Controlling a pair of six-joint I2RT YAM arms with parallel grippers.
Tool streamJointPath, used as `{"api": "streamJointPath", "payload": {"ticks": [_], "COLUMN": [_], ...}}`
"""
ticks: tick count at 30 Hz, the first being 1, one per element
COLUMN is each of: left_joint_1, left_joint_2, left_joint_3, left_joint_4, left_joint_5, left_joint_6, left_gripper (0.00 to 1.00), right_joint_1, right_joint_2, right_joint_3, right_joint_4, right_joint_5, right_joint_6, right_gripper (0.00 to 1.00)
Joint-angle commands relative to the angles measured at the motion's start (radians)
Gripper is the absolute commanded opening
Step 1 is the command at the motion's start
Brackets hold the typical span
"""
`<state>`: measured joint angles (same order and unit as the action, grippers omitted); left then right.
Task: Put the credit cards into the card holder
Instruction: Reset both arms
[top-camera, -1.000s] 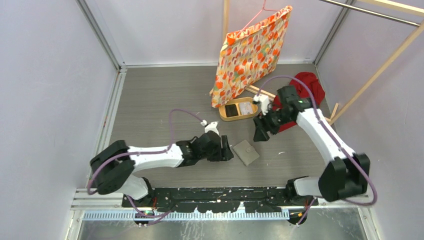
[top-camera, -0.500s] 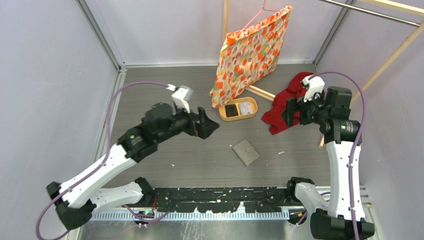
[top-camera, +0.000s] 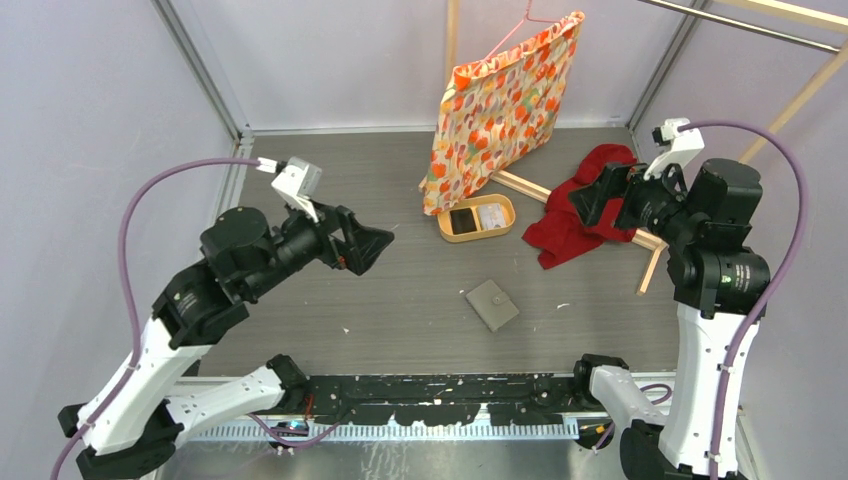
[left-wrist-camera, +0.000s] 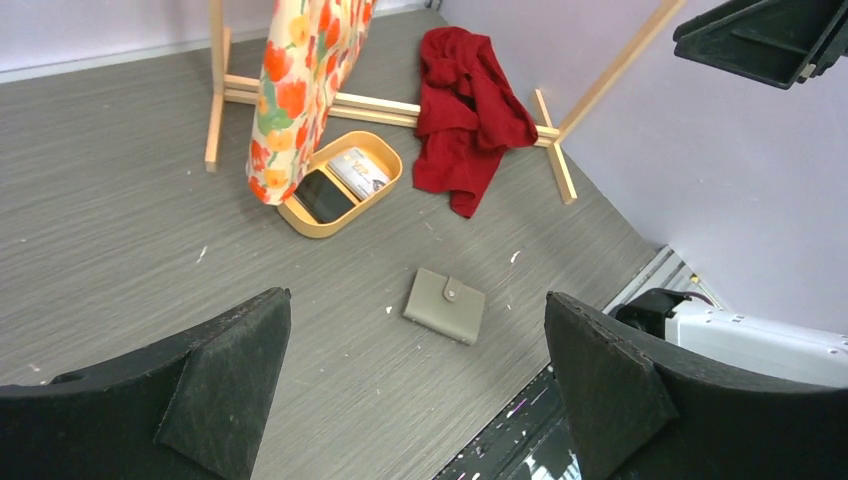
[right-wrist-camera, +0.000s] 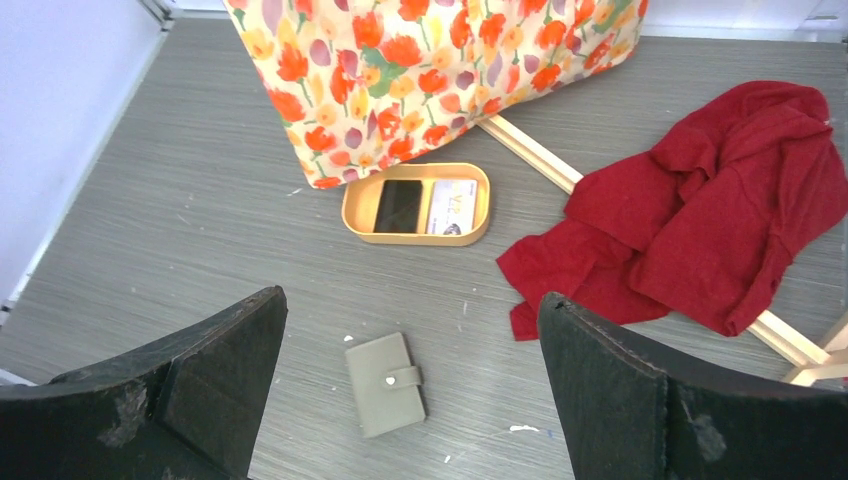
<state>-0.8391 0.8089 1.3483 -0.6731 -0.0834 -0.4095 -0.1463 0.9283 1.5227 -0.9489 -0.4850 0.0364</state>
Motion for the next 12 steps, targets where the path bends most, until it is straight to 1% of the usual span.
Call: {"api": "streamJointPath", "payload": {"ticks": [1,5,12], "left_joint_1": [0.005,0.005,0.005], "left_joint_2": [-0.031,-0.052,-0.088], "left_joint_3": [0.057,0.042,0.005], "left_joint_4": [-0.075,-0.089,-0.084], "left_joint_5": [-0.042,-0.045,-0.06], "left_joint_6": [0.04,0.035,0.027], "left_gripper": [1.0,1.0,1.0], "right_joint_1": [-0.003,-0.005,-0.016], "right_joint_2": [0.016,0.03,0.041], "right_joint_3": [0.027,0.054,0.065], "right_joint_4": [-0.025,-0.043,-0.049], "right_joint_5": [-0.076,-0.06,-0.106], "right_joint_6": [0.068,0.06,0.041], "right_gripper": [1.0,1.0,1.0]}}
